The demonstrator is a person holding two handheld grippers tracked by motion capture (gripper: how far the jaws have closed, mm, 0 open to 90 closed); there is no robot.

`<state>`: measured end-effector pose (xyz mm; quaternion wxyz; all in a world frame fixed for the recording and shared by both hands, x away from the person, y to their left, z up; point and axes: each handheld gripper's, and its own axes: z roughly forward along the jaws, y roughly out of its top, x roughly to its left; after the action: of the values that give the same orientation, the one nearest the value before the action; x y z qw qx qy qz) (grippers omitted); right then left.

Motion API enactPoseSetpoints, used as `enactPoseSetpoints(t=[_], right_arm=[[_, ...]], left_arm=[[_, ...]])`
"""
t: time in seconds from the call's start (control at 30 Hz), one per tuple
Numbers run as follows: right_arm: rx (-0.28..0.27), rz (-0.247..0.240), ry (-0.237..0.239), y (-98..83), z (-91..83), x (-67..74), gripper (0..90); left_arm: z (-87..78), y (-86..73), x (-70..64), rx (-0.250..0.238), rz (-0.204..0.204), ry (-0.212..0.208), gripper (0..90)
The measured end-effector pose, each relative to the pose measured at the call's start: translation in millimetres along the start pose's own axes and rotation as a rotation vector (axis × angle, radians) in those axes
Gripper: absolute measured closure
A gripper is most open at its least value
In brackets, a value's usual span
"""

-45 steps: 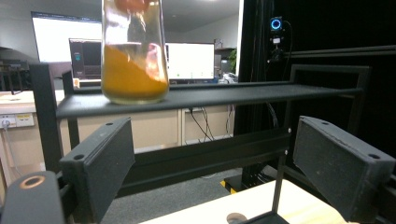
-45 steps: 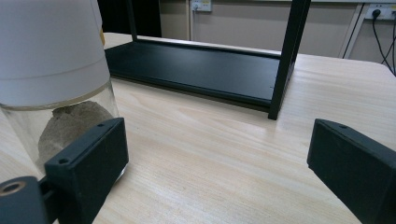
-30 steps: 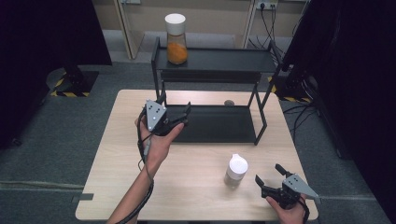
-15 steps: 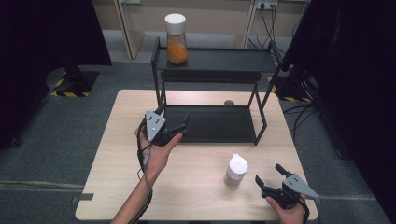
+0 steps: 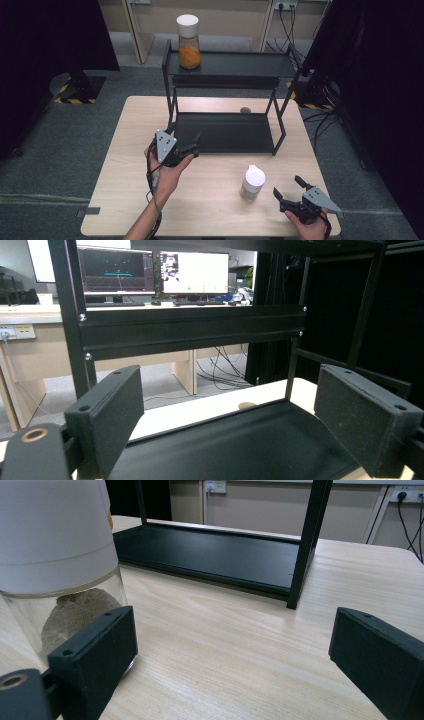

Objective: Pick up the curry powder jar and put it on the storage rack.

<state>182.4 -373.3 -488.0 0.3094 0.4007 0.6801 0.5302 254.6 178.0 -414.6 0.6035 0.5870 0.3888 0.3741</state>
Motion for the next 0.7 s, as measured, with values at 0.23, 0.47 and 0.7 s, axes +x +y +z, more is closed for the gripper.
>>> enactPoseSetpoints(t=[0.23, 0.47, 0.7], right_arm=[[0.001, -0.001, 0.001, 0.2, 0.1, -0.2, 5.6], [0.001, -0.002, 0.000, 0.2, 0.1, 0.1, 5.6], [0.002, -0.002, 0.001, 0.3, 0.1, 0.1, 5.6]], left_arm=[[-6.1, -9.8, -0.8, 0.021, -0.002, -0.005, 11.9], [-12.1, -21.5, -1.0, 0.042, -0.011, -0.008, 11.9], [-18.0, -35.6, -2.3, 0.058, -0.016, -0.019, 11.9]])
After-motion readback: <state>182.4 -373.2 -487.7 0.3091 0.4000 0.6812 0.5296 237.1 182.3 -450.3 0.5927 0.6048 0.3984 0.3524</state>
